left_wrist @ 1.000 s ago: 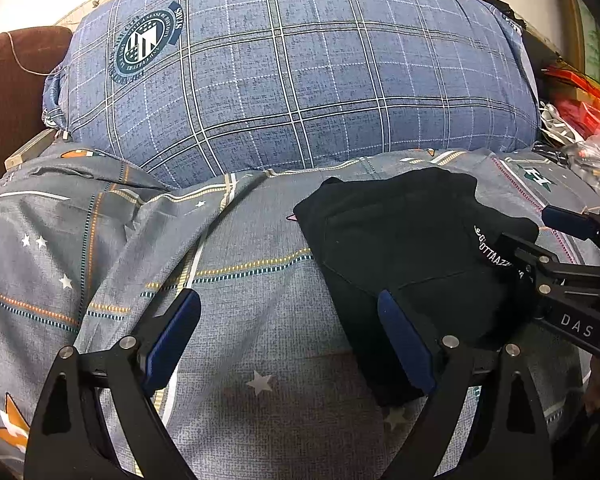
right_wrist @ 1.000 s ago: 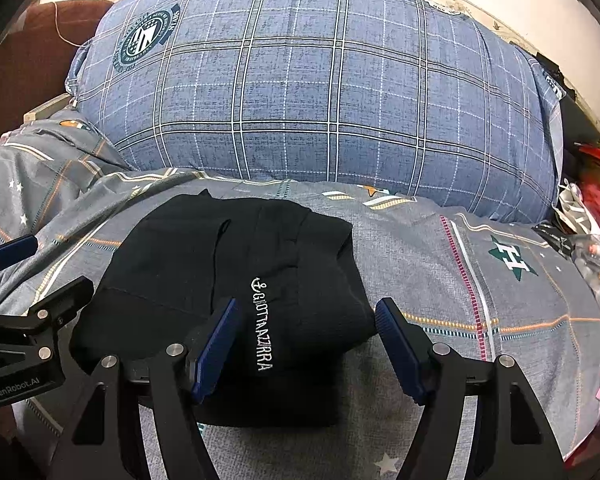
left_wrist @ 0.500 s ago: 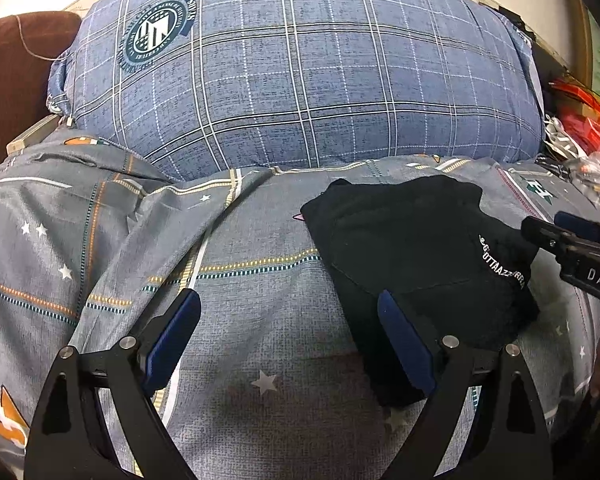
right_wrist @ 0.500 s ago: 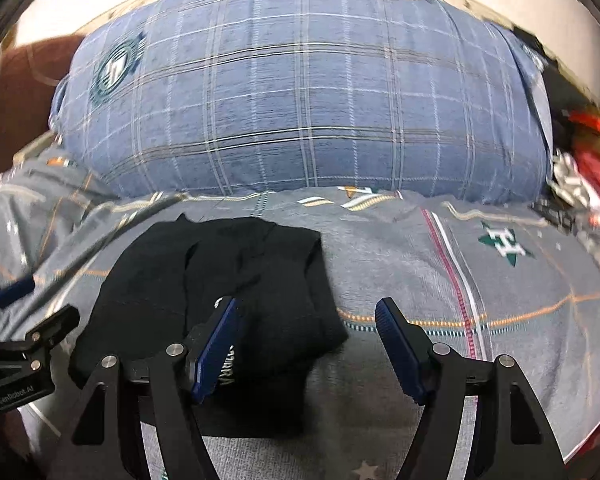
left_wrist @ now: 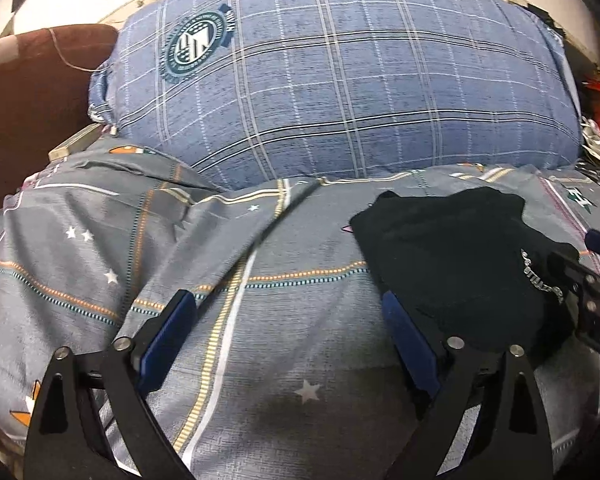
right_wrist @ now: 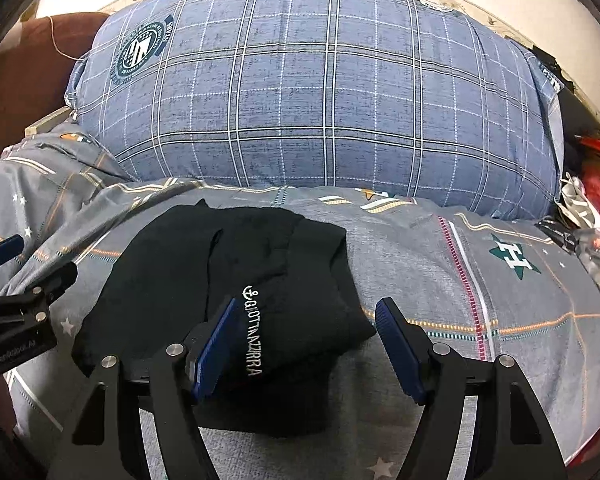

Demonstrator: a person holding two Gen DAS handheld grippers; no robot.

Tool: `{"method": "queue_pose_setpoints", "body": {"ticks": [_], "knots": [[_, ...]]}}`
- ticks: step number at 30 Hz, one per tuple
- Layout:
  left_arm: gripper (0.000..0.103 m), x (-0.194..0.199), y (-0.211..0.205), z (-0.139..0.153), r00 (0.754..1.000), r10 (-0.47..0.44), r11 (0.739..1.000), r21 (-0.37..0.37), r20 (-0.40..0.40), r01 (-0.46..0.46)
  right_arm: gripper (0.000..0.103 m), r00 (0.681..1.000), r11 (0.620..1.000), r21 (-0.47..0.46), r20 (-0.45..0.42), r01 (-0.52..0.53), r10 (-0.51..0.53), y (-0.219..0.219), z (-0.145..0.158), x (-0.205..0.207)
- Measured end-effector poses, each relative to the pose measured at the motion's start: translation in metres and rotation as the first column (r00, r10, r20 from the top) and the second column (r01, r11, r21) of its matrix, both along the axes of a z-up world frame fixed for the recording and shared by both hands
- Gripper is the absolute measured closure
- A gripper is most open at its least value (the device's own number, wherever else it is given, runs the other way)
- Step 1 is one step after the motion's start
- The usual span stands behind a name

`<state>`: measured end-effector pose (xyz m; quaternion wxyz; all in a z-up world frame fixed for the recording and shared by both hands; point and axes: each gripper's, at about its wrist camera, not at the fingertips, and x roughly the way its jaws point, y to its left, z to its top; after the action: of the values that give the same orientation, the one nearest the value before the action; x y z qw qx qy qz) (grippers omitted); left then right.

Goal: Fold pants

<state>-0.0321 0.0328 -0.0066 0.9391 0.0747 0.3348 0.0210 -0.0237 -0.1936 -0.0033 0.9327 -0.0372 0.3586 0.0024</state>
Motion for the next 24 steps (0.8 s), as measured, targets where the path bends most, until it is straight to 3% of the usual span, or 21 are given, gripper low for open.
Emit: {"method": "queue_pose_setpoints", "body": {"ticks": [7,11,15,20,24], "knots": [[0.006,-0.010,0.001,0.012,0.993,0.040,0.998,0.033,0.108,-0.044,0.031,1.000,1.000,0.001,-0.009,-0.013,0.013,0.005,-0.003,0.000],[0.000,-0.019,-0.002,0.019,0.982,0.043,0.997,0.057,0.186,-0.055,0.031,1.000,1.000,-0.002,0.000,-0.016,0.016,0.006,-0.003,-0.001],[0.000,-0.020,0.002,0.025,0.983,0.048,0.998,0.023,0.175,-0.053,0.031,1.000,1.000,0.003,0.005,-0.017,0.017,0.006,-0.002,-0.001],[0.000,-0.011,0.009,0.023,0.993,0.049,0.998,-0.030,0.104,-0.047,0.031,1.000,1.000,0.005,0.005,-0.017,0.017,0.006,-0.002,0.000],[0.000,-0.010,0.009,0.020,0.994,0.053,0.998,-0.034,0.091,-0.050,0.031,1.000,1.000,0.002,0.002,-0.023,0.023,0.008,-0.003,0.000]]}}
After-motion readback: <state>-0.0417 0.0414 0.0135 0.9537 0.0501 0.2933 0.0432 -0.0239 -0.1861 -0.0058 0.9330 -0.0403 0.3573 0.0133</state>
